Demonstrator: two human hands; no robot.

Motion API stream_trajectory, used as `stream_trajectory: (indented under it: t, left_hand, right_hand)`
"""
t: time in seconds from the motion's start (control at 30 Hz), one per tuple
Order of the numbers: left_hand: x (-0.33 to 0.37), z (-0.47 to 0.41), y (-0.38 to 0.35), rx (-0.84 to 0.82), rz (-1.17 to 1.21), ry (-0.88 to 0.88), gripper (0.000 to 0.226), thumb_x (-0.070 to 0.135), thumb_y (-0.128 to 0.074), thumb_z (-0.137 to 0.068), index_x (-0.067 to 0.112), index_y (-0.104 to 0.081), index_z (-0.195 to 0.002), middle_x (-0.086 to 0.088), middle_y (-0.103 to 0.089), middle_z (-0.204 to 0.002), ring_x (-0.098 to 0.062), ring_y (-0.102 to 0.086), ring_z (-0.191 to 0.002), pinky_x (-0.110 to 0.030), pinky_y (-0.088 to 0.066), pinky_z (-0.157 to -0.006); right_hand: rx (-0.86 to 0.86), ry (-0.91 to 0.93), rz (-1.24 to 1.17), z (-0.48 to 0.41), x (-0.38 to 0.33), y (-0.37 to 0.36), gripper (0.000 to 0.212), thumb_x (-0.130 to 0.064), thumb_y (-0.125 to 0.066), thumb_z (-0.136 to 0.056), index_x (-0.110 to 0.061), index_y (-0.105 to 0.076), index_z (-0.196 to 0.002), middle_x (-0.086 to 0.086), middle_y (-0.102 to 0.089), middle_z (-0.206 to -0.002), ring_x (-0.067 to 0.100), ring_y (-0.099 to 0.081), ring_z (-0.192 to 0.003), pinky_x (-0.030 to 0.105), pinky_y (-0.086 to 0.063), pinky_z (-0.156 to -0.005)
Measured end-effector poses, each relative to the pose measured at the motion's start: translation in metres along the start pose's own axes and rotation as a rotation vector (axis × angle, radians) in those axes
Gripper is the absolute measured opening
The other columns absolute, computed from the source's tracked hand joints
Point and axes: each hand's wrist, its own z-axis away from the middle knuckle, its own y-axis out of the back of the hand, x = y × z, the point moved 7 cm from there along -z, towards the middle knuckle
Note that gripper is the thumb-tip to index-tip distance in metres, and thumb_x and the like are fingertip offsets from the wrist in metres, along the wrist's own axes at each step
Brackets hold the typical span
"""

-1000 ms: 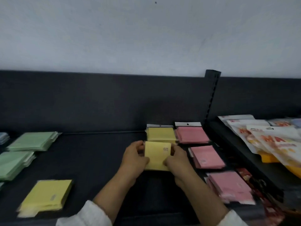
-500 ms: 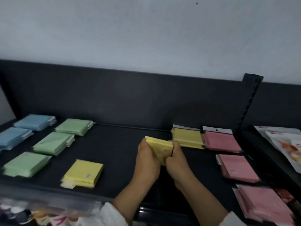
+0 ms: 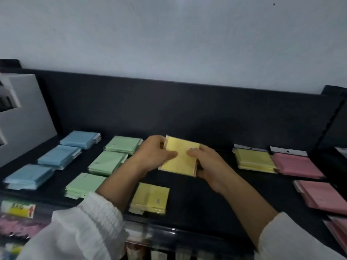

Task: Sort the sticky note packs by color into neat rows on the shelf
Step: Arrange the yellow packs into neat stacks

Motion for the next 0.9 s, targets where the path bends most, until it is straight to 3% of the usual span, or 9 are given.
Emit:
stream_trajectory:
  t: [0.1, 0.17, 0.3, 0.43, 0.57, 0.67, 0.73, 0.8, 0.9]
  left_hand:
    - [-0.031, -0.012, 0.008, -0.079, 0.083, 0.112, 0.012, 0.012, -0.064, -0.084, 0.008, -0.067, -0.094, -0.009, -0.071, -0.095, -0.021, -0.067, -0.088, -0.041, -0.053, -0.087]
    - [-0.049, -0.020, 0.006, -0.122, 0.142, 0.166, 0.012, 0.009, -0.062, -0.084, 0.006, -0.067, -0.095, -0.009, -0.071, -0.096, -0.021, -0.067, -0.087, -0.039, -0.053, -0.087]
    - [-0.079, -0.029, 0.000, -0.182, 0.180, 0.231, 0.018, 0.011, -0.060, -0.087, 0.002, -0.064, -0.103, -0.008, -0.068, -0.094, -0.017, -0.064, -0.079, -0.027, -0.052, -0.069]
    - [-0.097, -0.037, -0.002, -0.209, 0.165, 0.244, 0.022, 0.014, -0.060, -0.088, 0.003, -0.062, -0.107, -0.010, -0.066, -0.103, -0.022, -0.063, -0.092, -0.032, -0.049, -0.081]
    - [-0.109, -0.044, -0.008, -0.256, 0.038, 0.228, 0.027, 0.019, -0.058, -0.089, 0.001, -0.062, -0.109, -0.012, -0.065, -0.108, -0.023, -0.062, -0.097, -0.031, -0.048, -0.081]
    - [-0.116, -0.051, -0.013, -0.248, -0.166, 0.200, 0.035, 0.031, -0.055, -0.089, 0.002, -0.060, -0.107, -0.013, -0.062, -0.109, -0.025, -0.059, -0.099, -0.029, -0.045, -0.076]
    - [-0.118, -0.056, -0.013, -0.233, -0.377, 0.173, 0.043, 0.038, -0.051, -0.089, 0.002, -0.058, -0.110, -0.017, -0.058, -0.115, -0.029, -0.056, -0.105, -0.032, -0.045, -0.082]
    - [-0.119, -0.059, -0.014, -0.220, -0.513, 0.163, 0.049, 0.043, -0.048, -0.089, 0.002, -0.055, -0.115, -0.019, -0.052, -0.123, -0.032, -0.053, -0.109, -0.034, -0.044, -0.088]
    - [-0.116, -0.059, -0.015, -0.234, -0.611, 0.176, 0.052, 0.045, -0.045, -0.090, 0.005, -0.048, -0.122, -0.018, -0.039, -0.132, -0.032, -0.047, -0.116, -0.034, -0.041, -0.095]
  right_hand:
    - [0.019, -0.032, -0.021, -0.009, 0.009, -0.017, 0.018, -0.012, -0.046, -0.095, -0.015, -0.059, -0.107, 0.003, -0.064, -0.100, 0.016, -0.062, -0.091, 0.033, -0.055, -0.076]
    - [0.074, -0.033, 0.035, -0.018, 0.015, -0.024, 0.021, -0.007, -0.047, -0.093, -0.009, -0.062, -0.108, 0.005, -0.066, -0.099, 0.017, -0.064, -0.090, 0.033, -0.056, -0.077]
    - [0.156, -0.107, 0.070, -0.032, 0.032, -0.030, 0.014, -0.006, -0.052, -0.091, -0.007, -0.064, -0.099, 0.010, -0.067, -0.099, 0.018, -0.065, -0.086, 0.029, -0.056, -0.072]
    - [0.173, -0.156, 0.092, -0.042, 0.045, -0.037, 0.009, -0.005, -0.055, -0.089, -0.009, -0.061, -0.085, 0.013, -0.066, -0.100, 0.018, -0.064, -0.084, 0.028, -0.056, -0.068]
    - [0.216, -0.166, 0.238, -0.050, 0.053, -0.035, 0.008, -0.008, -0.056, -0.087, -0.011, -0.063, -0.083, 0.011, -0.067, -0.098, 0.020, -0.065, -0.088, 0.035, -0.056, -0.083]
    - [0.262, -0.153, 0.385, -0.053, 0.056, -0.037, 0.012, -0.017, -0.054, -0.089, -0.009, -0.063, -0.091, 0.009, -0.066, -0.100, 0.017, -0.062, -0.081, 0.028, -0.054, -0.068]
    - [0.276, -0.130, 0.545, -0.057, 0.056, -0.041, 0.021, -0.023, -0.053, -0.088, -0.008, -0.062, -0.100, 0.010, -0.062, -0.104, 0.018, -0.059, -0.082, 0.026, -0.048, -0.060]
    - [0.305, -0.102, 0.674, -0.059, 0.056, -0.042, 0.028, -0.030, -0.055, -0.085, -0.009, -0.061, -0.103, 0.011, -0.058, -0.110, 0.023, -0.058, -0.094, 0.029, -0.050, -0.068]
    - [0.307, -0.097, 0.700, -0.058, 0.053, -0.041, 0.031, -0.034, -0.058, -0.085, -0.008, -0.059, -0.103, 0.012, -0.056, -0.114, 0.025, -0.058, -0.097, 0.031, -0.052, -0.073]
